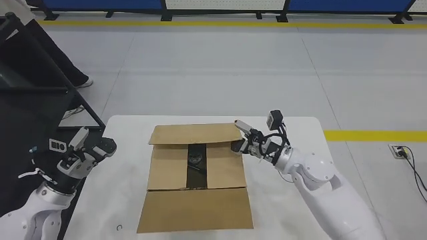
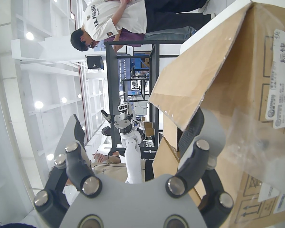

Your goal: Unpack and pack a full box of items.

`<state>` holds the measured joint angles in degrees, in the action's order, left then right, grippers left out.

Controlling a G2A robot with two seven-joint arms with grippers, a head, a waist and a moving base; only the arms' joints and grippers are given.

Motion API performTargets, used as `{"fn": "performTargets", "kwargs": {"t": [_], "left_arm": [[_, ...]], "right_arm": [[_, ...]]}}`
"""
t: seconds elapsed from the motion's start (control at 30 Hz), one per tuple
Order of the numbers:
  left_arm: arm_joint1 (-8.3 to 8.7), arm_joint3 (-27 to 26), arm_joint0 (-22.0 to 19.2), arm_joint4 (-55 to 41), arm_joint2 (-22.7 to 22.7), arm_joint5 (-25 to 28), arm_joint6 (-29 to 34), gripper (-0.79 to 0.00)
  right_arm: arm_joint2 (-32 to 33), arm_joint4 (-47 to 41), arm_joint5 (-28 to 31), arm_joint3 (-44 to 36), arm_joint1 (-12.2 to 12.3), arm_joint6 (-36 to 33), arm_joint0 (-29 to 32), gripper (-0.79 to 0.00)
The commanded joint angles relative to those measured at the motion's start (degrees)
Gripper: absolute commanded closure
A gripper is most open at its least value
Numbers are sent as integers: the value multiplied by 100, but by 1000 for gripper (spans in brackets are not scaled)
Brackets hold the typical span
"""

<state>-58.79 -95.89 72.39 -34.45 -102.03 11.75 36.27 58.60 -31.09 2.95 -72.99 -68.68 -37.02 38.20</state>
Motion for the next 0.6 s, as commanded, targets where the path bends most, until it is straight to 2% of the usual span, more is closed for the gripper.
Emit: {"fn": "performTargets", "kwargs": {"t": [0.0,0.57], "left_arm": [[0,0,0,0,0,0,0,-785],[0,0,0,0,0,0,0,-785]], "right_arm": [[-4,-35,92,39,-30,73,-53,-785],[-330,171,251,630,-326,322,-862,-785]]}}
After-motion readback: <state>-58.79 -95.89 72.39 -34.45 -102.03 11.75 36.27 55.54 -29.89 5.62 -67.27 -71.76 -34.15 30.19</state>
